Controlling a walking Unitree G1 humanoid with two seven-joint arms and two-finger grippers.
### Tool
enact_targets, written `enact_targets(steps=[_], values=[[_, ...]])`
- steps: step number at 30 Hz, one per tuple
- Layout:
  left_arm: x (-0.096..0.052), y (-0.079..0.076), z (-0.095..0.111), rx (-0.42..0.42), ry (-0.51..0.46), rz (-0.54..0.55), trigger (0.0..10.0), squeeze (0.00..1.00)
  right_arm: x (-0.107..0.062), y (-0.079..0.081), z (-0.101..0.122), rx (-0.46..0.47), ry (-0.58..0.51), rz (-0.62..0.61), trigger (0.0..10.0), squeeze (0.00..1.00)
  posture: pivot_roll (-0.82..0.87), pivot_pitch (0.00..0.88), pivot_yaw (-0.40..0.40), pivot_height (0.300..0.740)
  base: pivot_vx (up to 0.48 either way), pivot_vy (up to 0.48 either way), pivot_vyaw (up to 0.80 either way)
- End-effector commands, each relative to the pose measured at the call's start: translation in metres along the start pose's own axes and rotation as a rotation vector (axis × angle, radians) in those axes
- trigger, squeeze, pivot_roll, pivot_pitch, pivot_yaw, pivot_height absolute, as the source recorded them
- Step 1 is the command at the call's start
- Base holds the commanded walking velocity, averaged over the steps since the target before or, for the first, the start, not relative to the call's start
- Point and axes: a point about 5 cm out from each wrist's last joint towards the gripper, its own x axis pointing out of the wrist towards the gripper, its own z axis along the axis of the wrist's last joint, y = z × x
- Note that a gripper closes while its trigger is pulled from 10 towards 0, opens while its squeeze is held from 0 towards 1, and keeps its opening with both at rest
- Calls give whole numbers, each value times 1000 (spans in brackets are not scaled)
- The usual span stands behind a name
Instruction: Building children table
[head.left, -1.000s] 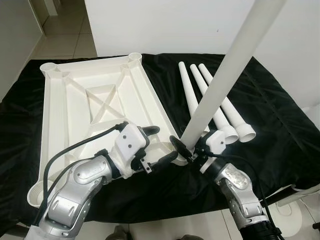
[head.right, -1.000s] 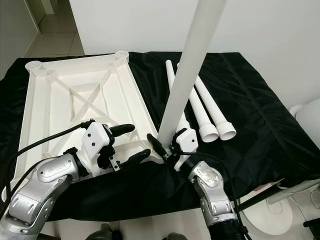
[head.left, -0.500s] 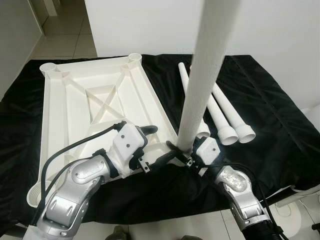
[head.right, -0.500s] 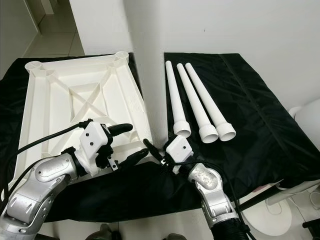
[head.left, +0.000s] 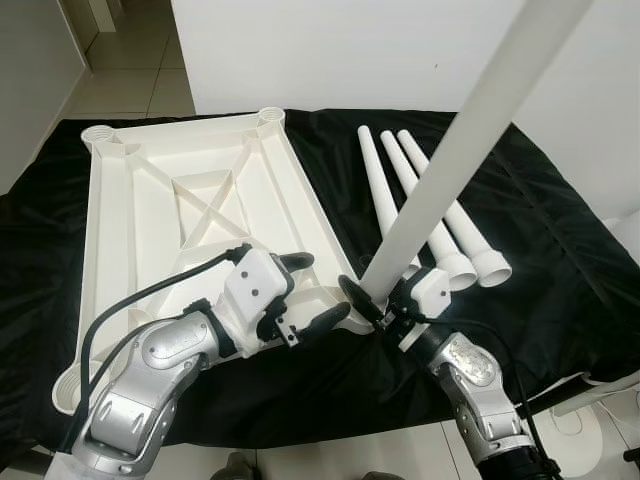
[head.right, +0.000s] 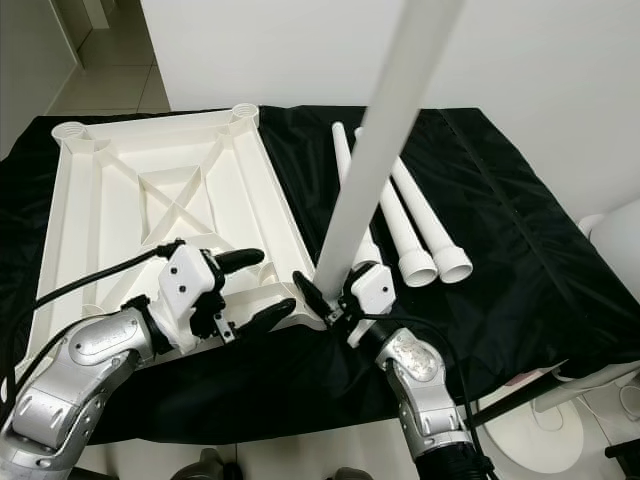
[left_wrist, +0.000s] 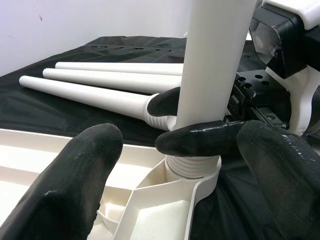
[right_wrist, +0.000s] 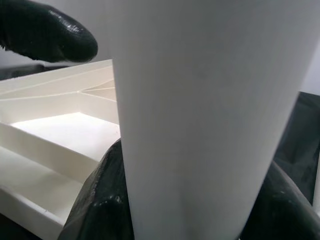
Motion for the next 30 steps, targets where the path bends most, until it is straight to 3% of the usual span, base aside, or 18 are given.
enact_targets(steps=[1, 5, 9, 20, 30], values=[[-1, 3, 0, 9, 6, 53, 10000, 0, -6, 8, -21, 45, 121, 30, 10000, 0, -29, 31, 6, 740, 0, 0, 0], [-2, 3, 1, 11, 6, 53, 10000, 0, -7, 8, -24, 214, 142, -8, 10000, 0, -27, 31, 5, 740, 0, 0, 0], [-2, 3, 0, 11, 6, 53, 10000, 0, -6, 8, -24, 242, 149, -15, 10000, 0, -27, 31, 5, 740, 0, 0, 0], [0, 5, 2, 12, -1, 56, 10000, 0, -2, 8, -25, 235, 164, -61, 10000, 0, -26, 34, 5, 740, 0, 0, 0], [0, 4, 2, 9, -5, 59, 10000, 0, 6, 3, -25, 158, 143, -332, 10000, 0, -23, 39, 1, 740, 0, 0, 0]])
